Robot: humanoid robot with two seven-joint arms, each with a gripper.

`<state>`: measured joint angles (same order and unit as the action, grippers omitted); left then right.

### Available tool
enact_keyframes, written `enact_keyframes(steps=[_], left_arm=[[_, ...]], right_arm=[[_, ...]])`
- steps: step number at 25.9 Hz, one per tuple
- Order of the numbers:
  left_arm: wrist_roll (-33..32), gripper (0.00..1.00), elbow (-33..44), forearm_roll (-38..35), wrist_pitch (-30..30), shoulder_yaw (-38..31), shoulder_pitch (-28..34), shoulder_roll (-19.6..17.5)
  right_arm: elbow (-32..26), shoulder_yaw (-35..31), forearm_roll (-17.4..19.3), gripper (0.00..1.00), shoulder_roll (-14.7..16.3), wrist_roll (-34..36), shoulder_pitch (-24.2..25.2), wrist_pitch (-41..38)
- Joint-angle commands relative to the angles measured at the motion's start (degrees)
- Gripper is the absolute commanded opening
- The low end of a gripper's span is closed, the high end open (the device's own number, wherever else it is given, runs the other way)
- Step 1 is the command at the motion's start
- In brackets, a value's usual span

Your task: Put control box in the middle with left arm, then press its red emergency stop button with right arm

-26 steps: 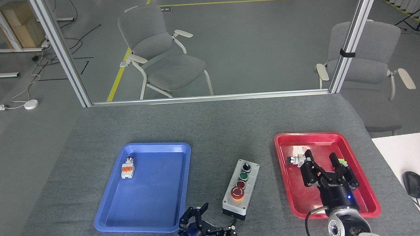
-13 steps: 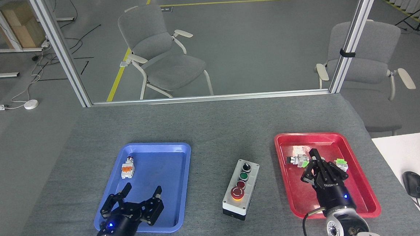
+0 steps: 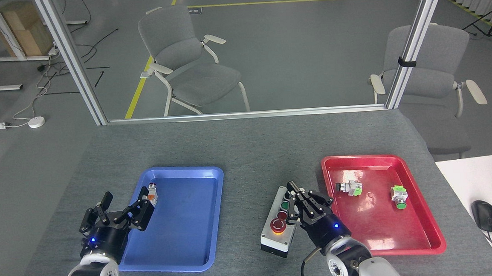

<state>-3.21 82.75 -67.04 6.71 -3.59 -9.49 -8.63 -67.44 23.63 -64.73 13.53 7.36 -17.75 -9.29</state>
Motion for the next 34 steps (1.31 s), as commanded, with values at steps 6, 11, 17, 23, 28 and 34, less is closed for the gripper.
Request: enact_keyframes(steps=[6,11,17,23,28,34], left_arm=[[3.3,0.99,-0.3,0.2,-0.3,-0.4,0.8,-0.2],[3.6,0.99,-0.6,0.2,-0.3,-0.3,0.9,-0.2],[3.6,0.99,-1.4,0.0,-0.2,-0.3,0.9,-0.2],[3.6,0.99,-1.4,-0.1,-0.1,-0.2,0.9,-0.1],[3.6,0.99,-1.2,-0.2,0.1,0.2,1.5,-0.1],[4.4,0.99,-0.1,-0.2,0.5,0.4,5.9,0.0]], right_arm=[[6.0,5.3,0.0,0.00,-2.3,-0.2,-0.9,-0.6],[8.7,5.2,0.0,0.00,-2.7,-0.2,-0.9,-0.4],[10.6,5.3,0.0,0.00,-3.0,-0.2,-0.8,-0.4],[12.4,5.3,0.0,0.00,-3.5,-0.2,-0.8,-0.5],[8.2,2.3,0.7,0.51,-3.9,0.7,-1.1,0.1],[0.6,-9.7,0.9,1.00,-5.0,2.7,-1.1,-0.2]])
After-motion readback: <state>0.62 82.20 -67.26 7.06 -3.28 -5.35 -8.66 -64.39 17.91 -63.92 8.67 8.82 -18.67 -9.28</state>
